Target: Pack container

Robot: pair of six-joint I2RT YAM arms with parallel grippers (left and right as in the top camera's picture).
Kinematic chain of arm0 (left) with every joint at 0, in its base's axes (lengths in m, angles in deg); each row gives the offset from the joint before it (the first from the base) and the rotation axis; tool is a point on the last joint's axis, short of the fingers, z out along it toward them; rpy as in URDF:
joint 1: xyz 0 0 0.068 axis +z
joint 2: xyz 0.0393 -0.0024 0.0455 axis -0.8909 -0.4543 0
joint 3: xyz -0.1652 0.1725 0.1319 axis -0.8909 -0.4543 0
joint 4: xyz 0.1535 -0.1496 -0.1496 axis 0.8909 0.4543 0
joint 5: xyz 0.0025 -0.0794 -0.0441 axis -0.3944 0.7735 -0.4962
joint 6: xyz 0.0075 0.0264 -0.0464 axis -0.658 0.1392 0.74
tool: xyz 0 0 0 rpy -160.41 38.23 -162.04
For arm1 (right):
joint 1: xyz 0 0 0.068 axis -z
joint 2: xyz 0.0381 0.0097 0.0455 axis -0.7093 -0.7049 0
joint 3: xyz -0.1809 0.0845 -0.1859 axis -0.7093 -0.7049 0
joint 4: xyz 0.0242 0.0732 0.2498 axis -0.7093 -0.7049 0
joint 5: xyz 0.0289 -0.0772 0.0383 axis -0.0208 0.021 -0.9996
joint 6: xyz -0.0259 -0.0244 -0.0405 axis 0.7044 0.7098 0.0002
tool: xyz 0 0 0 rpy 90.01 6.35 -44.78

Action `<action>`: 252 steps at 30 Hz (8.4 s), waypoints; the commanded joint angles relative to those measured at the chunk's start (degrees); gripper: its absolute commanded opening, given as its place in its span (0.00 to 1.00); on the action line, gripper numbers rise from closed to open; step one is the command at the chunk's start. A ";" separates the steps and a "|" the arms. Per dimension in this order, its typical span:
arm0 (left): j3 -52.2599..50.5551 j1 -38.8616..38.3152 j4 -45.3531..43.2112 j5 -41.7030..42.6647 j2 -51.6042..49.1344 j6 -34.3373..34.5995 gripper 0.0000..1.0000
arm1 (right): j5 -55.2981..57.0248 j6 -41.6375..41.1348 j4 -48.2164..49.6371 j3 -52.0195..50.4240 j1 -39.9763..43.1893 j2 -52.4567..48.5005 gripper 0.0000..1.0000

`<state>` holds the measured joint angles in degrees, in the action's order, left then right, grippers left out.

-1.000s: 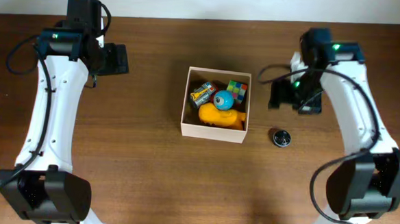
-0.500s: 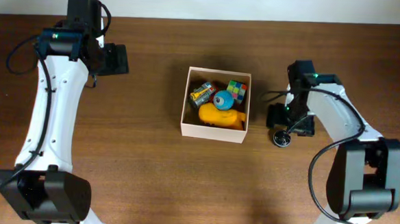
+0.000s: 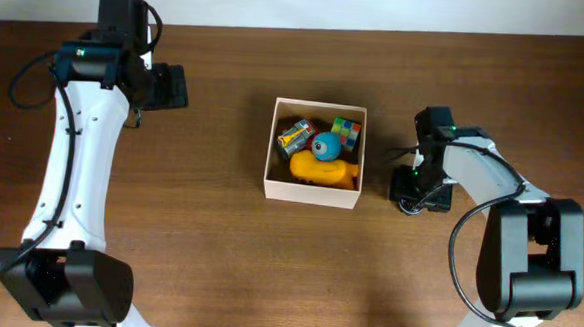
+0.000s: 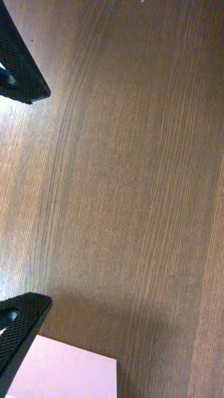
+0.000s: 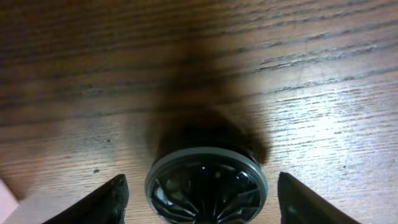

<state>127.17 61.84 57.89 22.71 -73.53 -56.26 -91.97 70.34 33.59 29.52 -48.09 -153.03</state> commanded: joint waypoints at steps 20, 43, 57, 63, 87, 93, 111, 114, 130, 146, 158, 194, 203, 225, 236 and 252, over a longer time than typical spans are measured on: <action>0.61 0.09 0.04 0.17 0.50 0.52 0.99 | 5.18 -0.52 -7.13 7.89 0.11 1.79 0.42; 0.61 0.09 0.04 0.17 0.50 0.52 0.99 | 5.70 -0.50 -0.70 23.32 -30.08 2.71 0.62; 0.61 0.09 0.04 0.17 0.50 0.50 0.99 | 5.42 1.18 -12.87 37.44 -30.16 14.01 0.99; 0.61 0.09 0.04 0.17 0.50 0.50 0.99 | 2.19 1.11 -16.98 39.08 -30.16 22.23 0.99; 0.61 0.09 0.04 0.17 0.50 0.52 0.99 | 13.51 11.37 -11.45 10.12 2.75 69.44 0.99; 0.61 0.09 0.04 0.17 0.50 0.52 0.99 | 10.19 11.13 0.50 -16.52 3.32 84.54 0.99; 0.61 0.09 0.04 0.17 0.50 0.50 0.99 | 7.93 11.15 9.90 -50.66 3.32 106.27 0.99; 0.61 0.09 0.04 0.17 0.50 0.52 0.99 | 7.93 11.17 9.90 -52.76 3.32 106.27 0.99; 0.61 0.09 0.04 0.17 0.50 0.50 0.99 | 7.93 11.19 9.57 -59.58 3.32 106.27 0.99; 0.61 0.09 0.04 0.17 0.50 0.50 0.99 | 7.93 11.19 9.55 -59.58 3.32 106.25 0.99; -8.22 0.07 -8.79 -9.27 13.46 -0.39 0.99 | 7.93 11.19 9.55 -59.58 3.32 106.25 0.99; -98.33 0.04 -44.02 3.54 99.41 -8.83 0.99 | 7.93 11.19 9.55 -59.58 3.32 106.25 0.99; -99.95 0.04 -44.41 4.13 103.21 -8.66 0.99 | 7.93 11.19 9.55 -59.58 3.32 106.25 0.99; -99.95 0.04 -44.39 4.13 103.16 -8.66 0.99 | 7.93 11.19 9.53 -59.58 3.32 106.25 0.99; -99.95 0.04 -44.39 4.13 103.16 -8.66 0.99 | 7.93 11.17 9.55 -59.58 3.32 106.25 0.99; -99.95 0.04 -44.39 4.13 103.16 -8.68 0.99 | 7.93 11.17 9.55 -59.58 3.32 106.25 0.99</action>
<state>27.92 61.84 13.95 25.79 29.03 -64.65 -83.71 81.26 43.10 -29.58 -45.19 -47.18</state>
